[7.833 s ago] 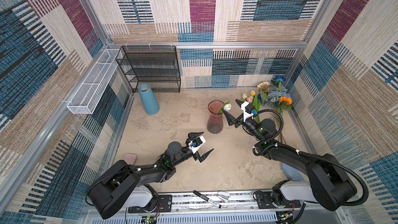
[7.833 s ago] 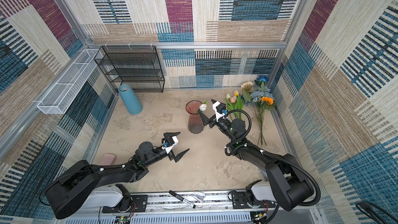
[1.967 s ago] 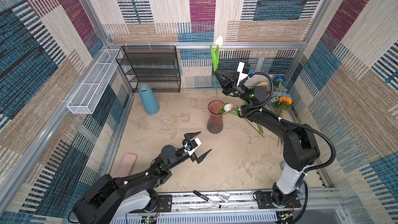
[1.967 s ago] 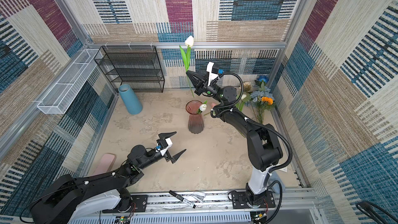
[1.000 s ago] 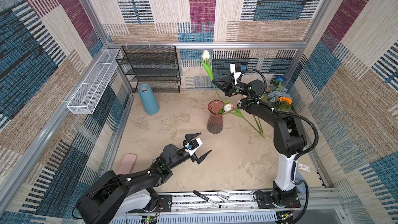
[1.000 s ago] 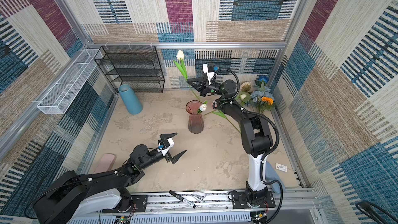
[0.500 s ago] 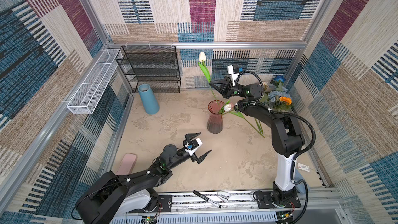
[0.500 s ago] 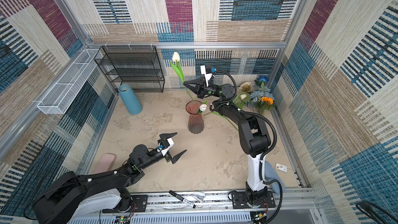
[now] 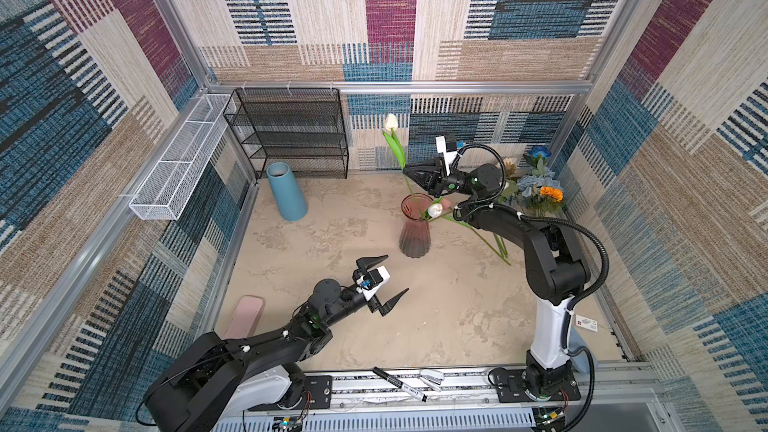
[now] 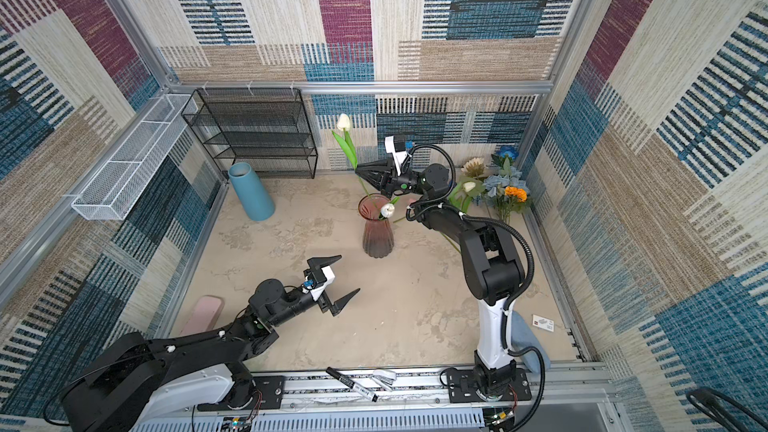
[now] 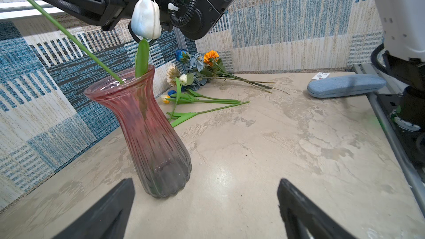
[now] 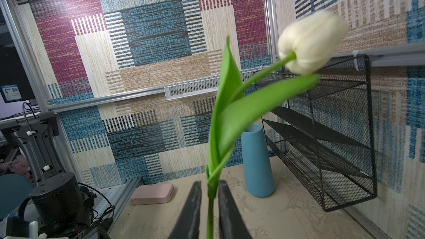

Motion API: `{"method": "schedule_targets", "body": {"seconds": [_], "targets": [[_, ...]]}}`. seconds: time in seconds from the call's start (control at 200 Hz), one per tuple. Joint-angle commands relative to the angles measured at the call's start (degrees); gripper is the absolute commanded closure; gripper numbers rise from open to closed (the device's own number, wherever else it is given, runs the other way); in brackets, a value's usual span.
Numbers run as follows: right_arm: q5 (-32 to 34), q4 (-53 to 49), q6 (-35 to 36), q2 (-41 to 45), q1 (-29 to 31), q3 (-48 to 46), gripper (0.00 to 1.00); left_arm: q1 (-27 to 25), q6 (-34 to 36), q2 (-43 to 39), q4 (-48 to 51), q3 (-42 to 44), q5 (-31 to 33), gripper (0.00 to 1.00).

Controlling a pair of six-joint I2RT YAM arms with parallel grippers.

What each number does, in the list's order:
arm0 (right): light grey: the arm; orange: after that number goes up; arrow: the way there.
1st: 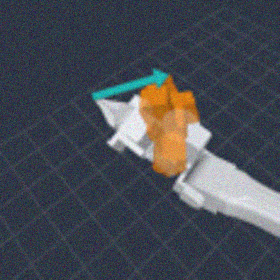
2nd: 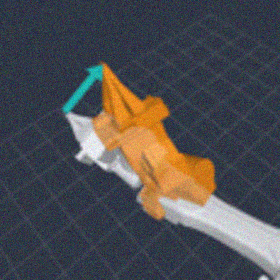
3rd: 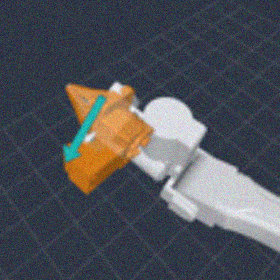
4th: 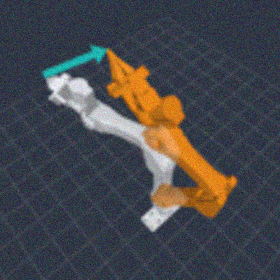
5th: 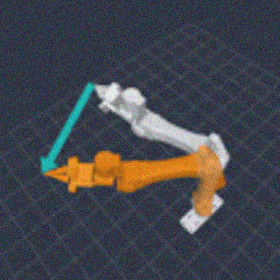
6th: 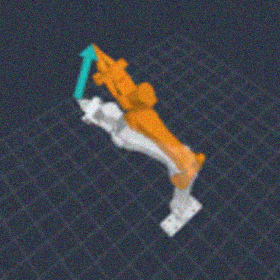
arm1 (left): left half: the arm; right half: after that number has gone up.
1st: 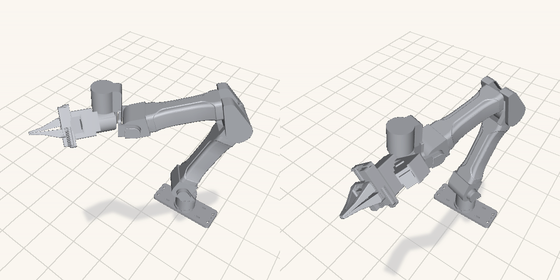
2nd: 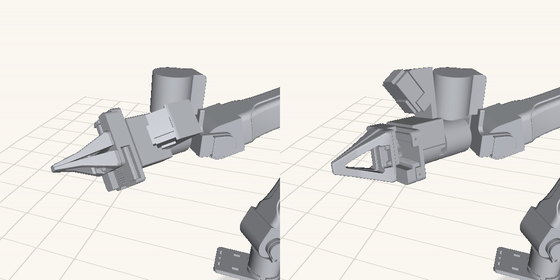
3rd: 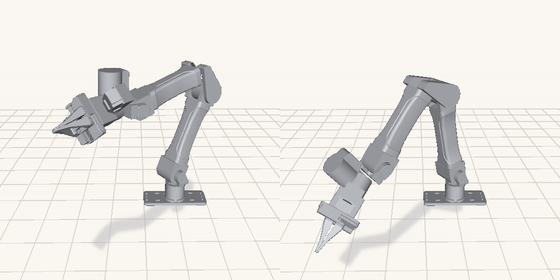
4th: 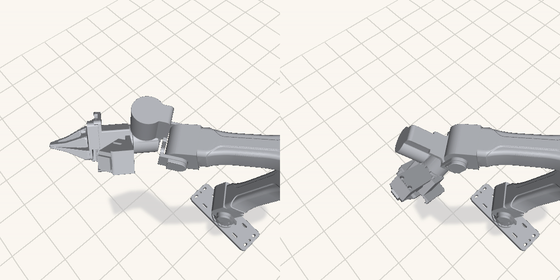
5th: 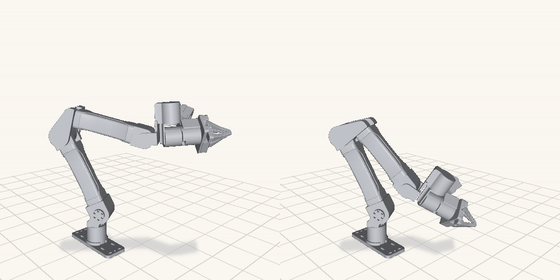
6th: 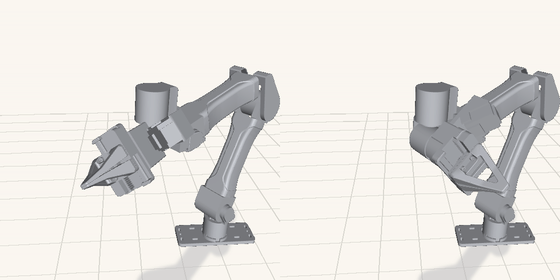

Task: Arrange the flowers into the vase
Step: 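Open the right gripper and move it back to the flower pile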

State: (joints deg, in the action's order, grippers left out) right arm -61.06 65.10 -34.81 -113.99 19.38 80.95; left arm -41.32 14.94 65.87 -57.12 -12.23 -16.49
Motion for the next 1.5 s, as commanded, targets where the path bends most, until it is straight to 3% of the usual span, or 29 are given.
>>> {"method": "schedule_targets", "body": {"seconds": [0.0,0.18,0.516,0.661,0.832,0.977,1.052,1.287,1.493], "targets": [[-0.76,-3.95,7.80,2.48,0.05,-1.50,0.72,0.03,0.70,-0.47,-0.02,-0.25,0.37,0.00],[1.55,-12.41,17.93,7.41,-0.03,-4.64,0.67,0.01,0.64,-0.65,0.18,-0.19,0.32,0.00],[6.86,-15.36,21.59,16.08,-1.15,-10.29,0.67,0.02,0.86,-1.08,0.44,-0.16,0.54,0.00],[17.74,-22.15,23.69,24.09,-2.02,-12.87,0.62,-0.03,0.79,-1.56,0.54,-0.15,0.50,0.00],[29.99,-32.44,18.14,31.08,-7.63,-15.80,0.61,-0.03,0.37,-1.72,0.62,-0.10,0.06,0.00],[41.62,-58.07,22.01,28.57,-9.47,-10.85,0.64,-0.01,0.12,-0.49,-0.82,-0.04,0.07,0.00],[41.59,-64.33,19.93,26.51,-11.31,-11.65,0.64,-0.08,-0.25,0.05,-1.72,0.01,-0.03,0.00],[42.88,-66.35,13.18,18.66,-12.31,-14.75,0.66,-0.07,-1.19,3.75,-5.66,0.10,-0.56,0.00],[42.95,-60.15,7.10,11.51,-13.75,-15.51,0.68,-0.08,-0.34,1.94,-3.50,0.12,-0.32,0.00]]}}
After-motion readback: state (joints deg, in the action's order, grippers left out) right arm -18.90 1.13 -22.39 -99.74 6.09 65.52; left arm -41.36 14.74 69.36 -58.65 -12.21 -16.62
